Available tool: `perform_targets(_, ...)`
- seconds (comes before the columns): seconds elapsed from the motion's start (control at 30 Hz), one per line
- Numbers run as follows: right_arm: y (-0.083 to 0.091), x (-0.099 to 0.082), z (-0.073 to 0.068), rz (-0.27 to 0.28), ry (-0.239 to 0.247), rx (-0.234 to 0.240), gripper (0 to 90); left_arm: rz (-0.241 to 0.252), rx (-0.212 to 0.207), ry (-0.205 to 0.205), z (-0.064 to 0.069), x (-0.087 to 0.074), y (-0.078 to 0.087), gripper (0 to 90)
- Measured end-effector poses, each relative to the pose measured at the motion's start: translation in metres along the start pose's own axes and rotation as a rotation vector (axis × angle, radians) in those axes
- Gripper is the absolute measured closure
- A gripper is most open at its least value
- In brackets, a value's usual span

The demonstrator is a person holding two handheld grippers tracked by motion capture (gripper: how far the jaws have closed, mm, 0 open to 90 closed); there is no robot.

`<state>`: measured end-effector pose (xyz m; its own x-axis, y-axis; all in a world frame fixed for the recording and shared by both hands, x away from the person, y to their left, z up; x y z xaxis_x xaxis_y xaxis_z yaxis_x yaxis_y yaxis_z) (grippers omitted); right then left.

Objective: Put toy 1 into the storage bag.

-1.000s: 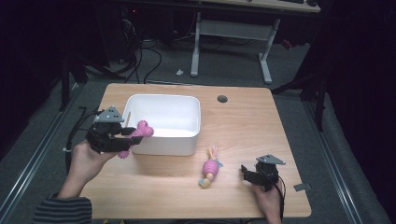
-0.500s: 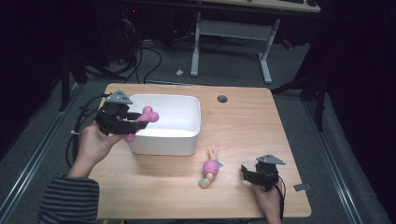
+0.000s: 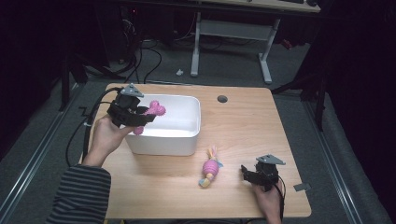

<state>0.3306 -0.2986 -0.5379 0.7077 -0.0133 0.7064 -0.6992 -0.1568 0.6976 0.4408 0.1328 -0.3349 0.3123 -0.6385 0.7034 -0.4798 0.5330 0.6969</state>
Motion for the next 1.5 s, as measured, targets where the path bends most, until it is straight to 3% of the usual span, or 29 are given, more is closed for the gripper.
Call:
perform_targets(0.3, 0.000, 0.000, 0.000, 0.000, 0.001, 0.000, 23.3, -0.004, 0.005, 0.001, -0.002, 0.004, -0.021, 58.6)
perform_targets(0.73, 0.000, 0.000, 0.000, -0.001, 0.003, 0.001, 23.2, -0.046, 0.027, -0.043, -0.001, 0.000, -0.044, 58.3)
perform_targets(1.03, 0.000, 0.000, 0.000, -0.002, 0.003, 0.003, 23.2, -0.050, 0.024, -0.023, -0.004, -0.006, -0.050, 58.3)
perform_targets(1.5, 0.000, -0.001, -0.001, -0.003, 0.003, 0.004, 23.0, -0.096, 0.018, -0.008, -0.007, -0.016, -0.066, 57.9)
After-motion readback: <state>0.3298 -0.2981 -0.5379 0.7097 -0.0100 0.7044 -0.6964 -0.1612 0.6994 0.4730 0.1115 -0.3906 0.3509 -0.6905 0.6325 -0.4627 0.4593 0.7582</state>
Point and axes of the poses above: each handheld gripper's, and its own axes: y roughly backward along the jaws, x roughly out of its top, z roughly to its right, the point moved 1 cm from there along -y, roughly forward along the jaws, and after that the axes turned 11 degrees about -y, right-handed, at the moved point
